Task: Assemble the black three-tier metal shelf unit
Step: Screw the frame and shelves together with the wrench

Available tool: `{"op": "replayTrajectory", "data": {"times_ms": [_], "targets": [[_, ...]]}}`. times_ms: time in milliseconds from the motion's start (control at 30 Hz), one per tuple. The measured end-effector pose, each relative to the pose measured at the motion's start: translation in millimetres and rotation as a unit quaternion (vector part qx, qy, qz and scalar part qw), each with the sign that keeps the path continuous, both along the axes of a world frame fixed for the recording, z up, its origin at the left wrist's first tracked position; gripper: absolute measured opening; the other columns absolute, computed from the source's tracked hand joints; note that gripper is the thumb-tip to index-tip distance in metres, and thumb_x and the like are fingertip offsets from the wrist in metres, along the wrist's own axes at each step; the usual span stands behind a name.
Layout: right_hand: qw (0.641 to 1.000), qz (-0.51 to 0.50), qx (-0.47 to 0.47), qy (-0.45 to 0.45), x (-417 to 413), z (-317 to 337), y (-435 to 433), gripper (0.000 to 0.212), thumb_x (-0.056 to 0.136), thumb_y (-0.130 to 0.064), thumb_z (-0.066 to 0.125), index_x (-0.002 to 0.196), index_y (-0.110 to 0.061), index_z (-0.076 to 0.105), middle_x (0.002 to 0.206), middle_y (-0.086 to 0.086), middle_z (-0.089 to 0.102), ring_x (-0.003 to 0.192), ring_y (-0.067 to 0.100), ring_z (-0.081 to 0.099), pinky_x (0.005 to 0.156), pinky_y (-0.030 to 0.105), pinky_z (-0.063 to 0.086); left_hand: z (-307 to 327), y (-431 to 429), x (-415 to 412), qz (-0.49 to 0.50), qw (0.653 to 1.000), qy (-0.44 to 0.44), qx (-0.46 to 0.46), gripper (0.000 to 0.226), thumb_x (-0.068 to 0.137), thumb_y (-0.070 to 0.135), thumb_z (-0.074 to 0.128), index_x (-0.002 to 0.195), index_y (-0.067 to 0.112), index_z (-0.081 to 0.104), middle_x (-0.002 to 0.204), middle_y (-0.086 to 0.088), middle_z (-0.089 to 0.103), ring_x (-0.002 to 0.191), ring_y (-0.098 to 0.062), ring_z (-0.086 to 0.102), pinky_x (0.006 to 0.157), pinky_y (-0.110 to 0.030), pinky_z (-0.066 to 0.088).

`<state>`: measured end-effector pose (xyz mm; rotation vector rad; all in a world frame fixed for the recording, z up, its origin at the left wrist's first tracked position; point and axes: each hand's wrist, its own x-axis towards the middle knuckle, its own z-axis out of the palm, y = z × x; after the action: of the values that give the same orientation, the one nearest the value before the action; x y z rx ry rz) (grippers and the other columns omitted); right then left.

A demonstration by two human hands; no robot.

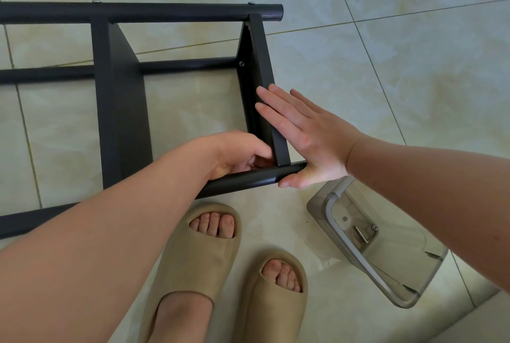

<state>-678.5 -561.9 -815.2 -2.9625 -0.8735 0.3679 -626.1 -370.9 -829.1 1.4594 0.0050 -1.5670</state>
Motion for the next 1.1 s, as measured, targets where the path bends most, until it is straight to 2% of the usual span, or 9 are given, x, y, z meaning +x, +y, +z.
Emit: {"op": "replayTrajectory", "data": {"times_ms": [67, 133, 333, 500, 600, 767, 833, 933, 1100], "targets": [[1.0, -0.001, 0.001, 0.002, 0, 0, 0, 0.124, 0.074, -0.084, 0.049, 0.16, -0.005, 0.007, 0.169, 0.015, 0.0, 0.156, 0.031, -0.002, 0.125, 0.055, 0.012, 1, -1, -1, 0.0, 1.0, -0.009, 0.002, 0.014, 0.091, 0.005, 0.058, 0.087, 0.008, 0.071, 0.077, -0.01, 0.07, 0.07, -0.02, 0.068, 0.066, -0.028, 0.054], [1.0, -0.002, 0.0, 0.002, 0, 0, 0, 0.125, 0.074, -0.084, 0.05, 0.16, -0.005, 0.008, 0.169, 0.015, 0.0, 0.156, 0.031, -0.002, 0.125, 0.055, 0.012, -2, 0, -1, 0.0, 1.0, -0.019, 0.004, 0.012, 0.09, 0.004, 0.06, 0.085, 0.009, 0.07, 0.08, -0.011, 0.07, 0.076, -0.023, 0.067, 0.076, -0.033, 0.053], [1.0, -0.001, -0.005, 0.006, 0, 1, 0, 0.124, 0.074, -0.084, 0.049, 0.16, -0.005, 0.006, 0.169, 0.014, -0.001, 0.156, 0.03, -0.004, 0.126, 0.053, 0.01, -5, 2, 1, 0.019, 1.0, 0.014, -0.015, 0.031, 0.091, -0.007, 0.051, 0.07, 0.008, 0.068, 0.064, -0.008, 0.068, 0.057, -0.016, 0.066, 0.054, -0.023, 0.052], [1.0, -0.001, -0.008, 0.008, 0, 0, 0, 0.125, 0.074, -0.084, 0.049, 0.161, -0.005, 0.006, 0.169, 0.014, -0.003, 0.156, 0.03, -0.005, 0.126, 0.053, 0.01, -3, -1, 1, -0.018, 1.0, 0.014, 0.015, 0.016, 0.094, 0.01, 0.056, 0.093, 0.009, 0.072, 0.081, -0.007, 0.071, 0.072, -0.019, 0.067, 0.065, -0.028, 0.051], [1.0, -0.001, -0.003, 0.006, 0, 0, 0, 0.124, 0.075, -0.083, 0.05, 0.161, -0.005, 0.007, 0.169, 0.014, -0.001, 0.156, 0.03, -0.004, 0.126, 0.053, 0.011, -4, -2, 0, -0.012, 1.0, -0.019, 0.012, 0.013, 0.092, 0.005, 0.057, 0.088, 0.009, 0.069, 0.07, -0.006, 0.069, 0.063, -0.017, 0.066, 0.06, -0.026, 0.051], [1.0, 0.0, 0.002, 0.003, 0, 0, 0, 0.123, 0.075, -0.083, 0.049, 0.16, -0.004, 0.009, 0.169, 0.015, 0.0, 0.156, 0.031, -0.002, 0.126, 0.053, 0.011, -9, 0, 1, 0.011, 1.0, -0.012, 0.0, 0.018, 0.09, -0.003, 0.056, 0.085, 0.008, 0.07, 0.076, -0.012, 0.07, 0.066, -0.02, 0.068, 0.063, -0.028, 0.055], [1.0, -0.001, 0.0, 0.005, 0, 0, 0, 0.123, 0.075, -0.084, 0.048, 0.16, -0.005, 0.009, 0.169, 0.014, 0.0, 0.156, 0.031, -0.002, 0.126, 0.053, 0.011, -9, 1, 1, 0.02, 1.0, 0.002, -0.008, 0.026, 0.09, -0.006, 0.055, 0.077, 0.009, 0.072, 0.074, -0.012, 0.068, 0.066, -0.021, 0.068, 0.067, -0.03, 0.056], [1.0, -0.001, 0.001, 0.004, 0, 0, 0, 0.123, 0.075, -0.083, 0.049, 0.16, -0.005, 0.009, 0.169, 0.014, 0.0, 0.156, 0.031, -0.002, 0.126, 0.053, 0.011, -6, 2, 0, 0.013, 1.0, 0.017, -0.018, 0.042, 0.091, -0.007, 0.051, 0.062, 0.014, 0.073, 0.067, -0.008, 0.066, 0.061, -0.017, 0.066, 0.064, -0.027, 0.054], [1.0, -0.001, 0.005, 0.002, 0, 0, 0, 0.123, 0.075, -0.083, 0.049, 0.16, -0.004, 0.009, 0.169, 0.015, 0.001, 0.156, 0.031, -0.001, 0.125, 0.054, 0.012, -2, 0, 0, -0.019, 0.999, 0.024, 0.014, 0.016, 0.093, 0.009, 0.056, 0.088, 0.009, 0.071, 0.081, -0.009, 0.07, 0.074, -0.021, 0.066, 0.07, -0.03, 0.052]]}}
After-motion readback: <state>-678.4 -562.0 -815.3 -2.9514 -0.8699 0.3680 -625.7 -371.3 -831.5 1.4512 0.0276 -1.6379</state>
